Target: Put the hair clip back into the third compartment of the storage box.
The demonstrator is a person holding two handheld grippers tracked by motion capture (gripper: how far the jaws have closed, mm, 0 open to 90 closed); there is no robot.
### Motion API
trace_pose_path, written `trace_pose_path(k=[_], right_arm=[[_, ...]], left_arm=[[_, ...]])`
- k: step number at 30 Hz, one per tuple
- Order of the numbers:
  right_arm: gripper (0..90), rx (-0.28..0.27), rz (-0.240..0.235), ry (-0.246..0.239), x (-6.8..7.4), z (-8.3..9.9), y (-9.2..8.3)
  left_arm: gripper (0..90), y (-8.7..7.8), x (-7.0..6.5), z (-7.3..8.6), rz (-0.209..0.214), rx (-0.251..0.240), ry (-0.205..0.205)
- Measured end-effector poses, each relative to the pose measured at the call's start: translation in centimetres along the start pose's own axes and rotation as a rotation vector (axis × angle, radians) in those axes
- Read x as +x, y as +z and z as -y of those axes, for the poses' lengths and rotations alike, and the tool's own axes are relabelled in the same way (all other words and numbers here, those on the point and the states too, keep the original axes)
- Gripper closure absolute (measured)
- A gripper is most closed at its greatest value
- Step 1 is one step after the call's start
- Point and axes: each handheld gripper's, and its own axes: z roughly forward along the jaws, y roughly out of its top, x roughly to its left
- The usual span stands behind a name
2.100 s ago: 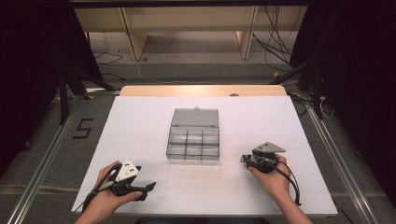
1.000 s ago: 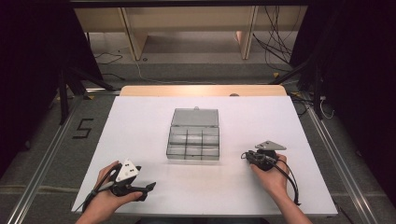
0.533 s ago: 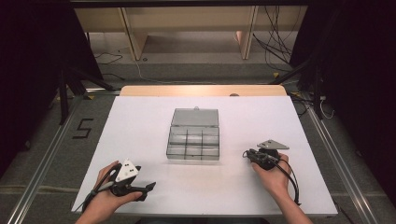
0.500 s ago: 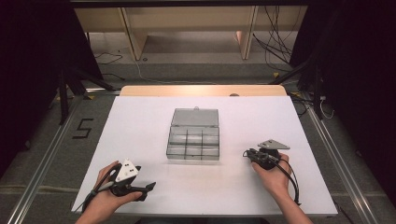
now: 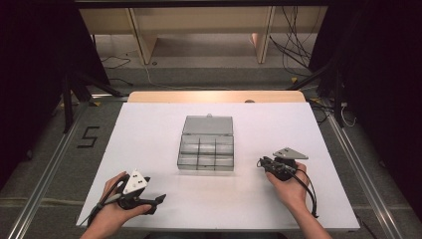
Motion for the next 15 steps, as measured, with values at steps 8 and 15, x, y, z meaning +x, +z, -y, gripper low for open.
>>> trace_pose_path(k=[8,15], right_arm=[[80.2,-0.021,-0.012,-0.005,0.29,-0.28,-0.18],[80.2,-0.031,-0.028,-0.016,0.88,-0.65,-0.18]], left_arm=[[21.6,0.04,-0.01,0.01,0.000,-0.001,-0.003],[21.6,0.05,0.01,0.02,-0.001,0.000,-0.002]])
